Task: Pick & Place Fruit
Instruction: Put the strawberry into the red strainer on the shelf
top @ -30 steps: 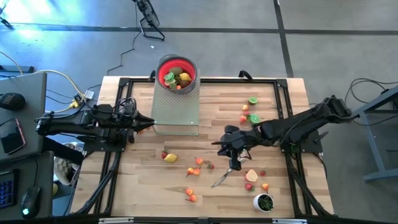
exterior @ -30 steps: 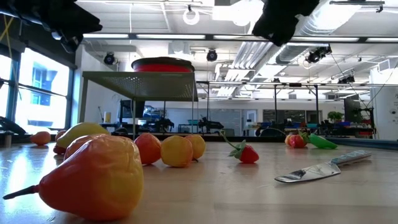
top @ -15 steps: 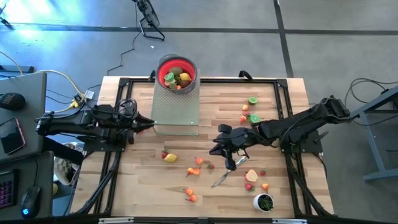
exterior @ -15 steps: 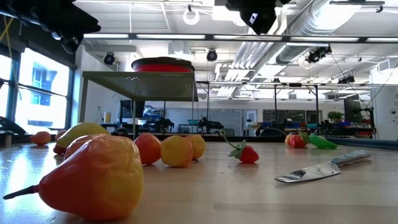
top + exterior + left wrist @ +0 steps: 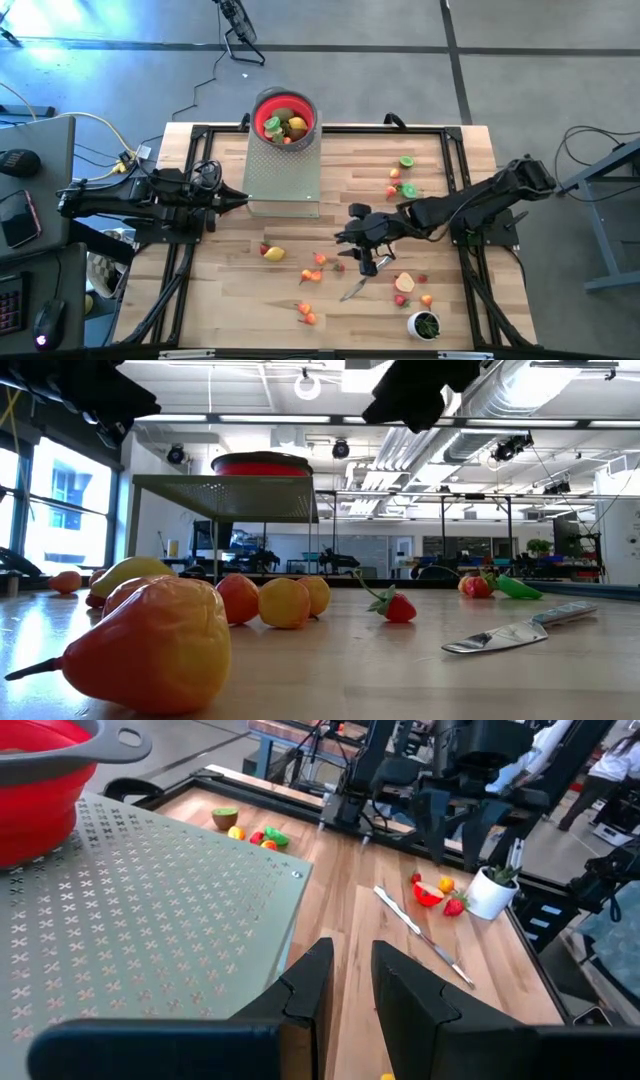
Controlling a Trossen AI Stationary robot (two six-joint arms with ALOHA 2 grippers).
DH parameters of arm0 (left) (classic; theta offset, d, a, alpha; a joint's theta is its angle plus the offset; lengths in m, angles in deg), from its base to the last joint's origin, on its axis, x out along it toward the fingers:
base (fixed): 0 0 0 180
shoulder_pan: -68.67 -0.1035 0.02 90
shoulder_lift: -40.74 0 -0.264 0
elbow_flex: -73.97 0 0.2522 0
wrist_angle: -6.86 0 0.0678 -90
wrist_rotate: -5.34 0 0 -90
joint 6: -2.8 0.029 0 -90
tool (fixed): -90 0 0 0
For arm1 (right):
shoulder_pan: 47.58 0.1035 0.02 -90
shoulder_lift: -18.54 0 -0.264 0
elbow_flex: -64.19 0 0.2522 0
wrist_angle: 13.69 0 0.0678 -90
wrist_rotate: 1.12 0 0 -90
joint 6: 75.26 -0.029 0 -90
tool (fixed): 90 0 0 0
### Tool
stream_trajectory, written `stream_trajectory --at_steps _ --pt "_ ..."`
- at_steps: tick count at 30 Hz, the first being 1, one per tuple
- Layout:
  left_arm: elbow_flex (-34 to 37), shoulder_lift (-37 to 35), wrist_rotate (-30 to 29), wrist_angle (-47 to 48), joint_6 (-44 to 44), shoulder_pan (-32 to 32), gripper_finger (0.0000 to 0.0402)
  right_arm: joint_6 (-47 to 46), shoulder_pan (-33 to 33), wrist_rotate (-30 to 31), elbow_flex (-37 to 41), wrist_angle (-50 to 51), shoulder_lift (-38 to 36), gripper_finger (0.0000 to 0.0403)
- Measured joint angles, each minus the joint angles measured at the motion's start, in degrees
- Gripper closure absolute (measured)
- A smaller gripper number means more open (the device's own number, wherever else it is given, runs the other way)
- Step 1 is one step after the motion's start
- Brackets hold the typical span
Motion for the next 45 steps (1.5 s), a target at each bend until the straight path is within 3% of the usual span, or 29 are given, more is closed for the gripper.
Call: stream_trajectory --at_steps 5,9,23,45 --pt "0.0 0.0 0.0 0.3 0.0 0.0 0.0334 0.6 0.4 0.8 0.0 0.0 1.7 0.0188" --pt "0.0 0.0 -0.1 0.2 0.0 0.0 0.0334 0.6 0.3 -1.9 -0.1 -0.6 3.9 0.0170" --pt "0.0 0.0 -0.2 0.3 1.5 0.0 0.0334 0.3 0.7 -6.2 -0.1 -6.8 17.0 0.0218" --pt "0.0 0.0 0.0 0.4 1.5 0.0 0.0334 0.0 0.7 -5.6 -0.2 -9.8 22.3 0.0224"
